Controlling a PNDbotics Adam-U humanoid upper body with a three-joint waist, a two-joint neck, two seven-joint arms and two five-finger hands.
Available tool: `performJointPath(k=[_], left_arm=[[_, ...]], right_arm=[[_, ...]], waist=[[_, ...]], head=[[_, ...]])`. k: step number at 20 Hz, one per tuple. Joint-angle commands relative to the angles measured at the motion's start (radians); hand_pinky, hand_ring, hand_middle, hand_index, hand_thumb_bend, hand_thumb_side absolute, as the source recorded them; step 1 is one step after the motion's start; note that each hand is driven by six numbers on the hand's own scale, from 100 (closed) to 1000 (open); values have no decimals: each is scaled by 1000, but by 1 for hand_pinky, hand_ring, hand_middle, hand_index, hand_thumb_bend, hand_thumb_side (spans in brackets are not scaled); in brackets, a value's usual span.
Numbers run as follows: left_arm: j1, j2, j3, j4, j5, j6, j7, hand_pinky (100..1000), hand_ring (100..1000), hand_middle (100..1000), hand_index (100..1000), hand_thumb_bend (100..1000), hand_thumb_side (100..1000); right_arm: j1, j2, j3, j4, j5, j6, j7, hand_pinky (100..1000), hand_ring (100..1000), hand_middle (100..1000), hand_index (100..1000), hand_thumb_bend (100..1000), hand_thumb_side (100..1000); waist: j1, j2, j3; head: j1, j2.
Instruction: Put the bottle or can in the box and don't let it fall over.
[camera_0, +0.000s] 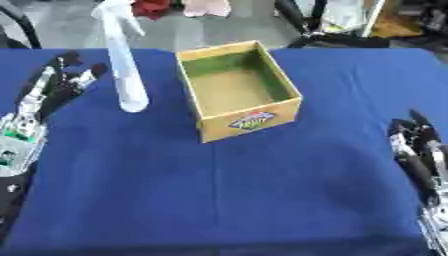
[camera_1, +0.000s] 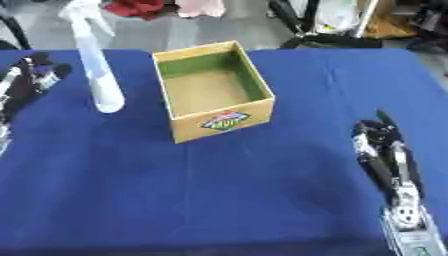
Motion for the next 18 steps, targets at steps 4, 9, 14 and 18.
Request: performJointPath(k=[4,9,14,18], left_arm=[[101,15,50,-154,30,-38,14,817,763,848,947,747,671],[185,12,63,-287,36,-26,16,817,763,848,947,747,670],[189,15,58,-307,22,6,12,817,764,848,947,752,666],[146,38,27,-250,-13,20,3,819,766,850,949,767,651]], right_arm=[[-13,-16,-6,-8,-6,-3,-2,867,820,792,985,173,621],[-15,-16,-5,-9,-5,-3,-2,867,820,792,985,171,621],[-15,-17,-4,-7,-4,-3,0,867,820,792,985,170,621],[-16,-17,-1,-6,-4,-4,3,867,820,792,985,169,622]], waist=[[4,-6,13],[4,-6,20],[3,-8,22],[3,-9,17]], head=[[-13,5],[-14,5],[-13,5],[-11,5]])
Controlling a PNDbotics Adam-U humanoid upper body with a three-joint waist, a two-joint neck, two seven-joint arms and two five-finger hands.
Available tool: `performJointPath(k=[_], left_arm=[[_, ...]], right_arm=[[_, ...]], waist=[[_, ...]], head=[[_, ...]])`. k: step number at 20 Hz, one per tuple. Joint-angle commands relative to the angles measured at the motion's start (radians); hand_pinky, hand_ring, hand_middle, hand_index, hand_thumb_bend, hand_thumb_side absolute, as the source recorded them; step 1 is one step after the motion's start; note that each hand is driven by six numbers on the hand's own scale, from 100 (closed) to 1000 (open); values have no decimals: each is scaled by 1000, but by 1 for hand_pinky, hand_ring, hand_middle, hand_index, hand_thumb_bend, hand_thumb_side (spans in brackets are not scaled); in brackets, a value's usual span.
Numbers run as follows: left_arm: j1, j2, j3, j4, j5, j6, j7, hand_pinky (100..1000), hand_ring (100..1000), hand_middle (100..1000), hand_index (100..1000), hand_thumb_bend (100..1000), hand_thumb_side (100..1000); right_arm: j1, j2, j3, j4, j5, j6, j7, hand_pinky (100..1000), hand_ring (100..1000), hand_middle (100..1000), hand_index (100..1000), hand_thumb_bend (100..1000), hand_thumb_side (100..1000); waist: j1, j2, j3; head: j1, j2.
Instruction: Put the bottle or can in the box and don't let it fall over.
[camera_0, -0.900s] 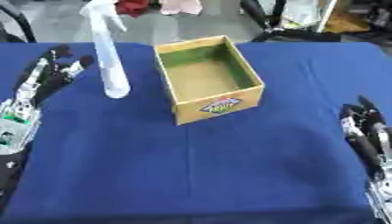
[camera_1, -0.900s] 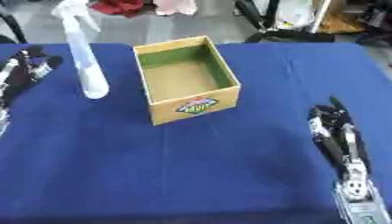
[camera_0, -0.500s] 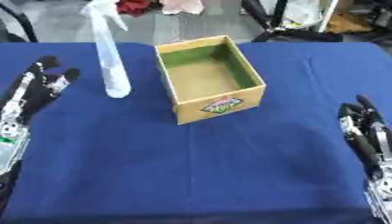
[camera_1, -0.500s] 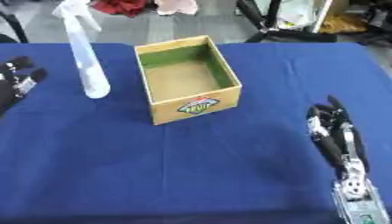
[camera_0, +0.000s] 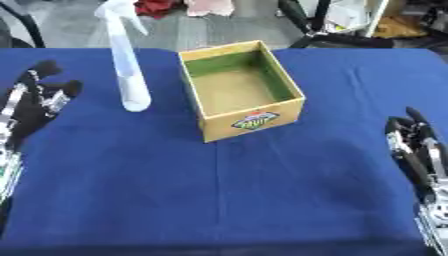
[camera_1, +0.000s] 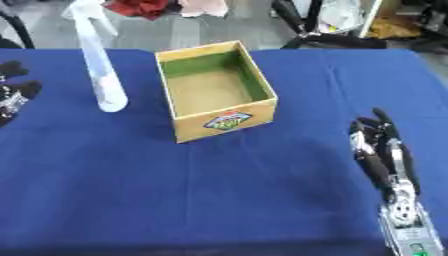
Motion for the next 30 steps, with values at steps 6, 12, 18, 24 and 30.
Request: performJointPath(k=[6,12,18,24,30], left_arm=[[-170,53,-61,172,-70,72,2,818,769,850,947,771,612],[-301,37,-79,334,-119,63,36,818,770,850,943,756,586],[-381,24,-72,493,-148,20,85,820,771,850,928,748,561],[-408,25,-57,632,-109,-81,66,824,777,852,921,753,549],[-414,23,-51,706,-84,-156,63,824,779,853,897,711,505]], right_arm=[[-14,-14,8,-6,-7,-5,11,867,820,792,986,169,622],[-17,-13,17,-5,-11,-7,21,866,821,792,985,169,623],[-19,-12,27,-2,-16,-9,31,866,821,792,986,168,623],[-27,-13,44,5,-24,-12,49,866,821,792,986,166,627],[-34,-13,51,12,-31,-15,57,866,821,792,986,165,628]], waist=[[0,-10,-27],[-1,-8,-52],[-3,-6,-77],[-18,3,-108],[-28,12,-124]], head=[[11,5],[25,5],[38,5],[58,5],[73,5]])
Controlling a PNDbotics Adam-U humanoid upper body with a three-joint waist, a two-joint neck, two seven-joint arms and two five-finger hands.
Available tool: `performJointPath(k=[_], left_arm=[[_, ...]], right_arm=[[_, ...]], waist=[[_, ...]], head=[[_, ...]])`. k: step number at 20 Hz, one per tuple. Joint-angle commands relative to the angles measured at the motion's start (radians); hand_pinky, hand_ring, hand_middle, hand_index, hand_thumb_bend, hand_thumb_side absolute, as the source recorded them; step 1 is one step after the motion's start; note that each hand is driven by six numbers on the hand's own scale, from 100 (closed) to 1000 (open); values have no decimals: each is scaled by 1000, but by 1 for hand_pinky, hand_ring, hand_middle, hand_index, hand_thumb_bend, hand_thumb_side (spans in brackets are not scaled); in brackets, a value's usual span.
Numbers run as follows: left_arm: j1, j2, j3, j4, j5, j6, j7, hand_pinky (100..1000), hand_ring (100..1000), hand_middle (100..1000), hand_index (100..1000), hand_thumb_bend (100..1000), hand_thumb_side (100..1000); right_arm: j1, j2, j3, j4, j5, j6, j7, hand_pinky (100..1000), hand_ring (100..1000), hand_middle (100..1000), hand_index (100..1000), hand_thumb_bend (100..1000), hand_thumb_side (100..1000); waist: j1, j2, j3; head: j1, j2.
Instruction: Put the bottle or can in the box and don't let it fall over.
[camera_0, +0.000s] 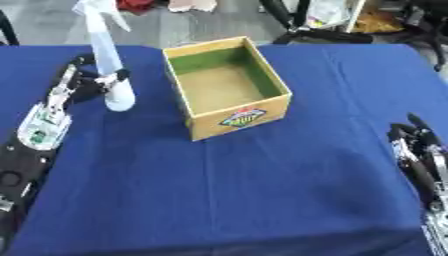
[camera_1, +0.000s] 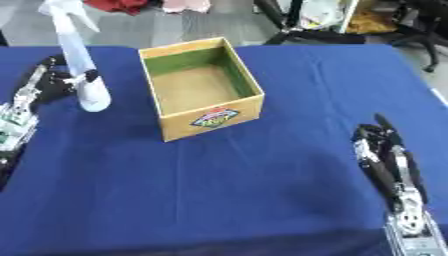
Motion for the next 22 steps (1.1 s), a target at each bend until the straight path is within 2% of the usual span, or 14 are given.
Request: performJointPath(k=[1,3,13,18,19,20,21,22], left_arm=[[-30,17,11,19,9,-29,4,824,780,852,893,700,494],[-36,14,10,30,9,-36,6,823,782,851,880,671,464],[-73,0,-6,39,-17,-53,12,825,785,852,880,675,470],[-80,-11,-12,40,-41,-46,13,822,778,837,718,374,220],[-81,-12,-13,39,-43,-43,13,822,778,837,718,374,220],[-80,-13,-14,39,-44,-39,14,821,776,833,660,306,157],[-80,-13,-14,37,-45,-36,15,821,776,833,660,306,157],[-80,-14,-15,35,-44,-34,14,819,774,836,581,177,100]], right_arm=[[-13,-13,2,-6,-8,-4,8,866,821,792,986,164,629],[-12,-14,4,-4,-9,-4,9,866,822,792,986,163,630],[-14,-11,9,-2,-13,-7,17,866,822,792,986,162,631],[-14,-10,10,0,-13,-7,19,866,821,792,985,158,633],[-15,-9,10,0,-13,-7,19,866,821,792,985,158,633],[-15,-9,10,0,-12,-7,19,866,821,792,985,156,633],[-15,-9,10,0,-12,-7,19,866,821,792,985,156,633],[-15,-8,10,0,-12,-7,19,866,821,792,985,154,632]], waist=[[-1,-8,-4],[-2,-7,-5],[-1,-6,-19],[-3,-6,-24],[-3,-6,-24],[-3,-6,-23],[-3,-7,-23],[-3,-7,-22]], head=[[7,5],[10,5],[16,5],[18,5],[18,5],[19,5],[19,5],[20,5]])
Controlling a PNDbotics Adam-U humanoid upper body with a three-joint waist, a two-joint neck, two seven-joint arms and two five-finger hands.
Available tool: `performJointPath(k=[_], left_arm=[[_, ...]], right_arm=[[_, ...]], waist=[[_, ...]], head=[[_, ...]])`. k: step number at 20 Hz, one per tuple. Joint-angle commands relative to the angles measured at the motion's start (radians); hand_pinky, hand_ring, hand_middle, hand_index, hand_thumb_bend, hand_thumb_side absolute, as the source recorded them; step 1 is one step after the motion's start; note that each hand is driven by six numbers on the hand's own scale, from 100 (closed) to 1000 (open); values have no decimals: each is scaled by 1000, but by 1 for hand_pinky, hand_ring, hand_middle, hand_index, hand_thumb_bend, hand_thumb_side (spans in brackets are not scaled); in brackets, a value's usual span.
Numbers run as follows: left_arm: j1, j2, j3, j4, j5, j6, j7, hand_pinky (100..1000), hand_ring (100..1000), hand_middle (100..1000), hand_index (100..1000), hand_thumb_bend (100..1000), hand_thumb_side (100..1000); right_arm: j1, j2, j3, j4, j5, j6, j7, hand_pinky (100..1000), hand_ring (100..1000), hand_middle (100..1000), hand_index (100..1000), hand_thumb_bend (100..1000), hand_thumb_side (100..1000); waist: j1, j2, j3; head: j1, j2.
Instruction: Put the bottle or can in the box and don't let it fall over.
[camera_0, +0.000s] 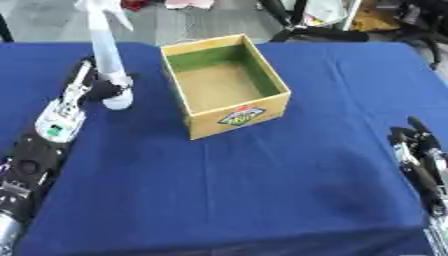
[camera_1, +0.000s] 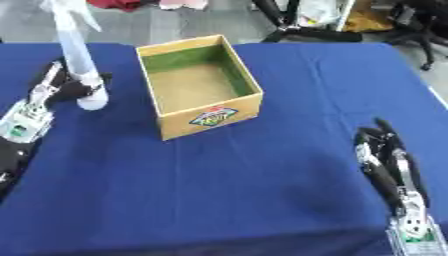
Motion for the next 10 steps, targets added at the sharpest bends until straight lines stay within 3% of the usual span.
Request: performJointPath(k=[1,2,4,10], left_arm=[[-24,12,-3,-17,-2,9,-1,818,773,835,568,150,100],[-24,12,-2,-20,3,11,0,813,765,826,502,100,100],[-23,13,1,-31,20,17,7,808,758,819,447,100,100],[-37,18,-3,-135,124,30,14,802,750,818,429,100,100]], right_arm=[[-14,-8,-2,-11,-9,-1,3,866,821,792,985,153,632],[-14,-8,-2,-11,-8,-2,3,866,822,792,985,152,632],[-14,-8,-3,-11,-7,-1,2,866,822,792,986,150,633],[-15,-7,-4,-11,-6,-1,2,866,822,792,986,146,633]], waist=[[0,-12,2],[0,-12,3],[0,-13,4],[-2,-15,5]], head=[[3,5],[3,5],[3,5],[2,5]])
